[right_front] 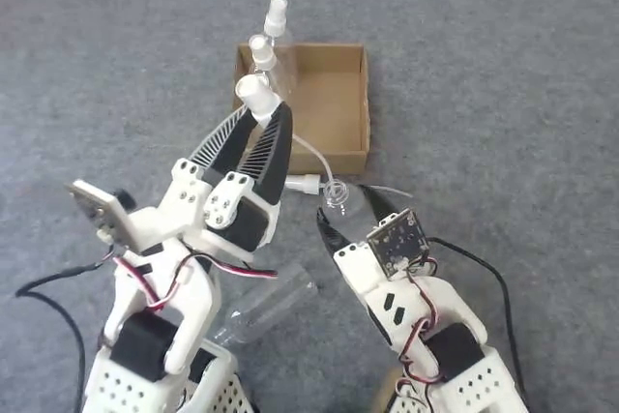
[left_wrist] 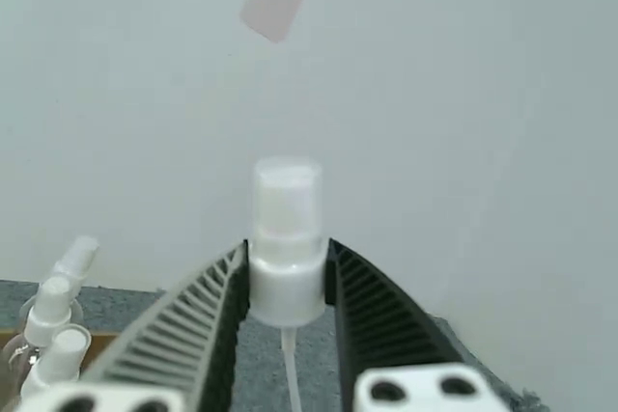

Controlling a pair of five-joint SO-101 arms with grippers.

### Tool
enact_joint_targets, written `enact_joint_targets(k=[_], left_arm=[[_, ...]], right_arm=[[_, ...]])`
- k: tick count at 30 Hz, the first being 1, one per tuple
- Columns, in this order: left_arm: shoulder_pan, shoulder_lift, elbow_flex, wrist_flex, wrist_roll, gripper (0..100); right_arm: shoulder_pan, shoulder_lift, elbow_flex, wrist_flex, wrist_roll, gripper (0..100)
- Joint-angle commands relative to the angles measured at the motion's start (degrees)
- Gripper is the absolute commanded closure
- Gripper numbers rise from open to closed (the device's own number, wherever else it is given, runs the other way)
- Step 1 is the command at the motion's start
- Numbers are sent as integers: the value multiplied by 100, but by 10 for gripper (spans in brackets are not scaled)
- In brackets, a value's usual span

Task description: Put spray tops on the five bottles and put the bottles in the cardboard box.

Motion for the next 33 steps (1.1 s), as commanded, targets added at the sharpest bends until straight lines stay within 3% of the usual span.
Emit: enact_joint_targets(k=[1, 22, 33], left_arm=[[26, -9, 22, -193, 26, 987], [-176, -62, 84, -141, 18, 987], [-281, -62, 75, 334, 18, 987]], right_arm=[[-40, -101, 132, -136, 114, 923], [-31, -101, 132, -119, 114, 923], [-31, -101, 132, -101, 114, 923]])
